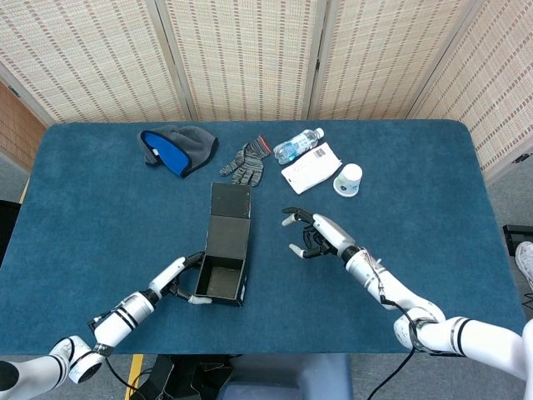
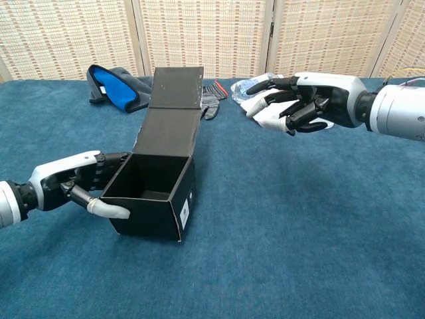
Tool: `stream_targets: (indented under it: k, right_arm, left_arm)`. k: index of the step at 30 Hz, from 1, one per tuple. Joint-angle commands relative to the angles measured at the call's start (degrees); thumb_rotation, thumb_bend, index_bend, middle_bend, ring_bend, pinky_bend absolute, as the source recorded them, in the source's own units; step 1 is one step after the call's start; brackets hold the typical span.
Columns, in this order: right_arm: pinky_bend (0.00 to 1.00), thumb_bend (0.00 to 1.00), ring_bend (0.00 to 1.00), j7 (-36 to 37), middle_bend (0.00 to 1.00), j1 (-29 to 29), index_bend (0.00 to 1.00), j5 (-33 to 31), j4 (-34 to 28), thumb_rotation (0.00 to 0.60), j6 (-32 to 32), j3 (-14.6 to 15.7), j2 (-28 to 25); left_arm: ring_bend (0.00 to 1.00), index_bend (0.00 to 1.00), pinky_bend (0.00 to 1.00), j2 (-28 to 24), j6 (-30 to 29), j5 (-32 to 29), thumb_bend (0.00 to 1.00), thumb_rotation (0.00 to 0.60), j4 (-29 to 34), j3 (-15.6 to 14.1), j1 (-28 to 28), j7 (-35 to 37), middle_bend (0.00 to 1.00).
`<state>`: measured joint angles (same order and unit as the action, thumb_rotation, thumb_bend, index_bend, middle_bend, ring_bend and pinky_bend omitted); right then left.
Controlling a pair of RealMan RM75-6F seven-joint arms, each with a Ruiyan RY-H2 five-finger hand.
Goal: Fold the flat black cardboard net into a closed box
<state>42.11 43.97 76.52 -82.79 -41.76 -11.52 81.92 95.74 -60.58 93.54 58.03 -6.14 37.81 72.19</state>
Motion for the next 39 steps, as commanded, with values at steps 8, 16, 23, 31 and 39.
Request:
stream_targets:
  k: [8,16,23,31,39]
  right_arm:
    - [0.75,0.36,0.44,6.4,0.29,-0.4,0.11,0.4,-3.6,0.6,2.5,0.0,-3.1]
    - [0.33,0.35,0.14,22.4,0.06,2.7,0.0,1.4,-1.4,0.6,9.2,-3.0,-0.8]
    - [0.21,0.29,0.05,38.1,0.0,5.9,0.0,7.5,3.1,0.6,9.9,-4.4,2.8]
    - [0.16,0.29,0.0,53.0,0.0,10.1,0.0,12.8,9.9,0.6,6.7,-3.3,7.3]
    - [0.15,0.29,0.0,58.7,0.0,13.3,0.0,16.3,14.2,0.6,1.0,-1.6,8.9]
  left_arm:
    - [0.24,0.34,0.23,-3.9,-1.6,-2.3,0.08,0.6,4.8,2.2,-1.0,-4.3,0.36]
    - [0.24,0.34,0.23,-5.8,-1.4,-3.5,0.08,0.6,9.5,3.4,-1.2,-8.6,0.36]
    - [0.24,0.34,0.23,-6.5,-0.6,-3.3,0.08,0.6,12.0,3.9,-0.7,-10.7,0.36]
    - [0.25,0.34,0.23,-6.3,1.0,-3.7,0.08,0.6,13.2,4.8,0.4,-12.1,0.36]
    - [0.24,0.34,0.23,-5.4,3.6,-4.7,0.08,0.6,12.4,5.7,1.7,-12.1,0.36]
